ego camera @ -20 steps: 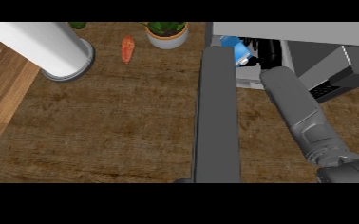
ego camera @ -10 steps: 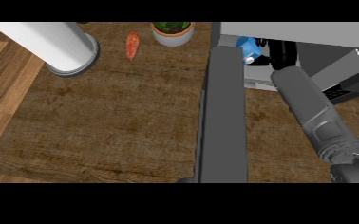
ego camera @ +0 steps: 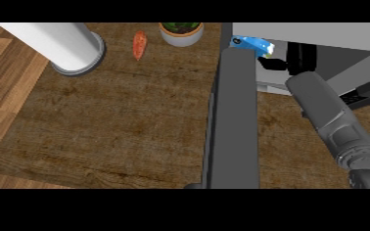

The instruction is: Pick up the milk, place it into the microwave and close the microwave

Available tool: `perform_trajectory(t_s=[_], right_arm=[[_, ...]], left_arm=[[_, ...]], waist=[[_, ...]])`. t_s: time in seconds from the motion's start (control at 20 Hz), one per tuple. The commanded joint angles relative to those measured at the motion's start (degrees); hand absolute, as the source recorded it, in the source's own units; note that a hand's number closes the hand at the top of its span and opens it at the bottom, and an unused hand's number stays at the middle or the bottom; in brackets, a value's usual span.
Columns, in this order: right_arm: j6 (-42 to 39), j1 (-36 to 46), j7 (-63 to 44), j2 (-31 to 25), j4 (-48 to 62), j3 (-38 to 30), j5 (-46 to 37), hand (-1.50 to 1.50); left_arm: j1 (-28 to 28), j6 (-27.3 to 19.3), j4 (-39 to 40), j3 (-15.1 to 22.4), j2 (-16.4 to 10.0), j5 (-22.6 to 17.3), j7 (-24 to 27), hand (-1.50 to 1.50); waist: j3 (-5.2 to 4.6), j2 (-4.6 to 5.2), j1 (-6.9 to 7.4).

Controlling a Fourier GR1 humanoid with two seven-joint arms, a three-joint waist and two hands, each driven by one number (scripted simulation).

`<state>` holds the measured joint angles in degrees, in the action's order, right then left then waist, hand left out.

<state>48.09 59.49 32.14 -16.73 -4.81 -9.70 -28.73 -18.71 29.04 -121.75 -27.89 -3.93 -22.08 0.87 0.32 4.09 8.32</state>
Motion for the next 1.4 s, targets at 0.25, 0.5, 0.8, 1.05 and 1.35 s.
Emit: perform_trajectory(t_s=[0.25, 0.5, 0.8, 1.05, 1.35], right_arm=[[-7.0, 1.6, 5.3, 1.3, -1.4, -0.5, 0.7, -1.5], [-12.2, 2.1, 7.2, 3.3, -1.5, -2.7, 3.1, -1.5], [-20.3, 0.8, 11.9, 4.7, -2.3, -6.7, 7.6, -1.5], [-28.5, -1.4, 16.1, 4.5, -2.6, -10.2, 11.4, -1.5], [-35.8, -6.3, 19.8, 6.3, -1.9, -13.1, 14.8, -1.5]], left_arm=[[2.3, 1.7, 2.3, 1.5, -2.3, 1.2, -0.8, -1.5], [1.8, 3.7, 1.6, 5.1, -0.9, 2.4, -0.5, -1.5], [3.8, 6.2, 3.6, 8.7, -0.8, 3.6, 0.2, -1.5], [5.0, 5.8, 3.7, 9.5, -0.2, 2.9, -0.1, -1.5], [4.4, 5.5, 3.6, 15.0, 3.4, 8.1, -0.5, 1.5]], waist=[[0.14, 0.11, -0.18], [0.1, -0.48, -0.69], [0.03, -1.07, -2.61], [-0.03, -1.74, -3.81], [-0.11, -2.47, -5.18]])
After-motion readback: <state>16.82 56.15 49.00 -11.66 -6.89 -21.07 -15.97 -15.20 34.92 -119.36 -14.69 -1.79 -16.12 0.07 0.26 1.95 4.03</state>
